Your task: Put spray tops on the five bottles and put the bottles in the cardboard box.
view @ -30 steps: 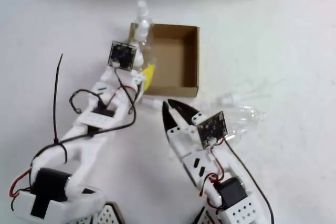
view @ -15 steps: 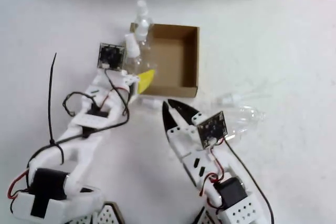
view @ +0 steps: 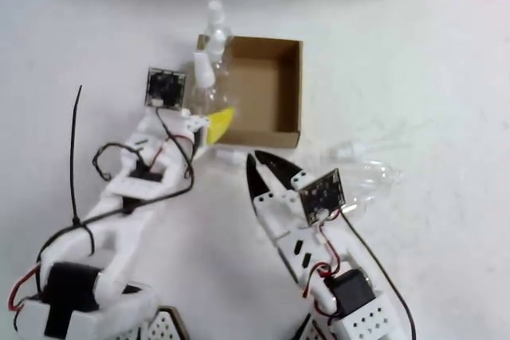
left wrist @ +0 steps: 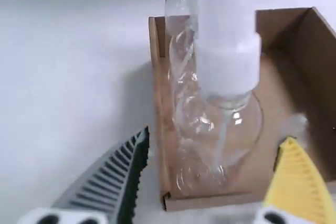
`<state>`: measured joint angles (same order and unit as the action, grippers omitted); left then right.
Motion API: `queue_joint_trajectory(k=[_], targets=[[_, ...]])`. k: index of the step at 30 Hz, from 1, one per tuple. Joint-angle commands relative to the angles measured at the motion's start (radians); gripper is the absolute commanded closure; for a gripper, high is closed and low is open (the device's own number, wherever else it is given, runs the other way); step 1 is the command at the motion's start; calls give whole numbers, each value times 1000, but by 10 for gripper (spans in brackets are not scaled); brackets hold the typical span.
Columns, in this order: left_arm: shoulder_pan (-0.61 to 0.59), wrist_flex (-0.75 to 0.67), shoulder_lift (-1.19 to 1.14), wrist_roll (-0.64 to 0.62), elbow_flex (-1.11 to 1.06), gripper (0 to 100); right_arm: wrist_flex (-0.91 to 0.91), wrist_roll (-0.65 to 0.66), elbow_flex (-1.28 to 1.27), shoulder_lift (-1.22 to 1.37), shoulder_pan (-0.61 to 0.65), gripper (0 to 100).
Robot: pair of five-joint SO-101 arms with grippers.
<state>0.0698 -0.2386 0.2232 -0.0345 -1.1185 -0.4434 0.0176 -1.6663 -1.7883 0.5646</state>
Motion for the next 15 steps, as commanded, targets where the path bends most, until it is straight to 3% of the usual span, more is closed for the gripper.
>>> queue_joint_trajectory(k=[1,5,12,15], targets=[[-5,-21,165,-11,-57,641,4,15,-8,-8,-12,983],[-7,9,272,-6,-118,642,4,17,-8,-8,-13,983],[-8,299,479,-6,-149,642,-2,17,-2,-8,-21,983],[-8,354,593,-5,-209,642,-2,17,-2,-8,-42,983]])
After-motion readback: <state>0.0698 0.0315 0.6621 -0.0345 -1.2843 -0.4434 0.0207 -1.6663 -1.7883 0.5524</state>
